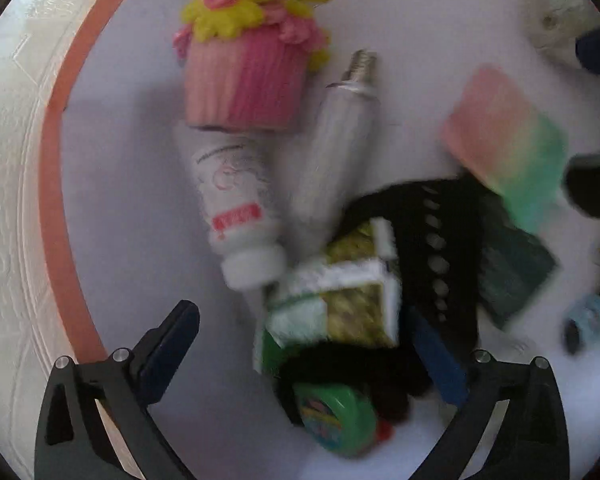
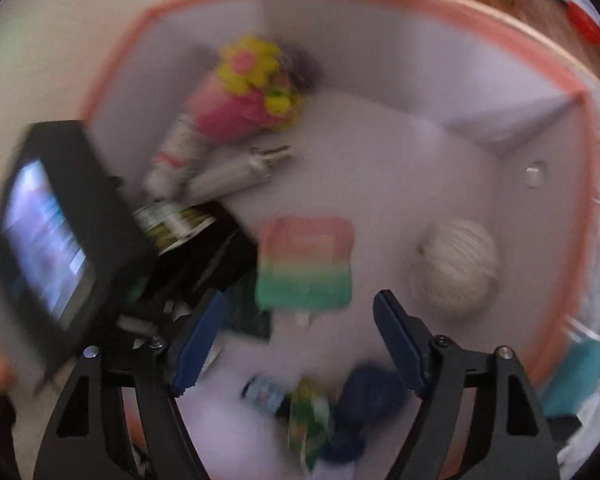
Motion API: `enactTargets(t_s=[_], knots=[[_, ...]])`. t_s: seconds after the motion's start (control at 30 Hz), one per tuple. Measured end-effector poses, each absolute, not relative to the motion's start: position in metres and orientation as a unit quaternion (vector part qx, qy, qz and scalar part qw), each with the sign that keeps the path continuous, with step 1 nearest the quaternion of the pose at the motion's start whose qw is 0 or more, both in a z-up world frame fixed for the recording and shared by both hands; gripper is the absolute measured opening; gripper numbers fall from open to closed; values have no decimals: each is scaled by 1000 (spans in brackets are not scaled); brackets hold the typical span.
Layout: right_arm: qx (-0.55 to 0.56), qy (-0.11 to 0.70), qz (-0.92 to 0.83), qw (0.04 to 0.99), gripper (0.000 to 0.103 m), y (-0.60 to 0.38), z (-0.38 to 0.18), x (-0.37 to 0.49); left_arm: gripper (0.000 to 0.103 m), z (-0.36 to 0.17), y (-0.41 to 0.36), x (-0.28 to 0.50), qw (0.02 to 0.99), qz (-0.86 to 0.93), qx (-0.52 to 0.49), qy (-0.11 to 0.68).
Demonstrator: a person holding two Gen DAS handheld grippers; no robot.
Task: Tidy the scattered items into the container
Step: 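Grasp the green pea snack bag with left tool while right grasps the white twine ball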
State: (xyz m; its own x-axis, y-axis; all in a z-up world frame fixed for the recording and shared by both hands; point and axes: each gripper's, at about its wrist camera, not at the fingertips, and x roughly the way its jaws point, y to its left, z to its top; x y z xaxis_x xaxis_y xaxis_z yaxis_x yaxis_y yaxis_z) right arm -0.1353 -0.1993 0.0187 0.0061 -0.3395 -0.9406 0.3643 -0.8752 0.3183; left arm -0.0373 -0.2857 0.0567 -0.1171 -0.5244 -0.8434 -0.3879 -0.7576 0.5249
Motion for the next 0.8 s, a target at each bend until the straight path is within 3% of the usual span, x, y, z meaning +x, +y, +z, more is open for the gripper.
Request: enactTargets(t_s=[0.07, 0.1, 0.13, 0.17, 0.2, 0.27, 0.33, 0.4, 0.57, 0.8], knots=[[680, 10, -695, 235, 76, -207, -6, -140, 103, 56, -286, -38, 53, -667, 660, -341], [689, 9, -688, 228, 65, -209, -19, -139, 101, 59, -286, -38, 55, -671, 659, -335], [688, 16, -691, 224, 62, -210, -25, -137, 86, 63, -285, -38, 58, -677, 656, -330], [682, 27, -697, 221, 59, -211, -25, -133, 40, 66, -285, -37, 50, -681, 661, -312], [674, 34, -703, 225, 41, -211, -22, -130, 20, 71, -287, -37, 30, -689, 673, -268], [668, -3, -701, 250, 28, -200, -15, -122, 19, 76, -288, -30, 12, -700, 672, -241], [657, -28, -710, 252, 8, -184, -2, -113, 19, 77, -289, -18, 5, -701, 669, -246], [641, -56, -717, 269, 0, -166, 18, -99, 19, 86, -295, -5, -1, -711, 667, -223], [599, -103, -736, 298, 0, -123, 83, -56, 18, 129, -314, 25, -3, -740, 656, -145], [577, -113, -759, 278, 3, -86, 152, -30, 18, 173, -309, 53, 0, -768, 629, -116]])
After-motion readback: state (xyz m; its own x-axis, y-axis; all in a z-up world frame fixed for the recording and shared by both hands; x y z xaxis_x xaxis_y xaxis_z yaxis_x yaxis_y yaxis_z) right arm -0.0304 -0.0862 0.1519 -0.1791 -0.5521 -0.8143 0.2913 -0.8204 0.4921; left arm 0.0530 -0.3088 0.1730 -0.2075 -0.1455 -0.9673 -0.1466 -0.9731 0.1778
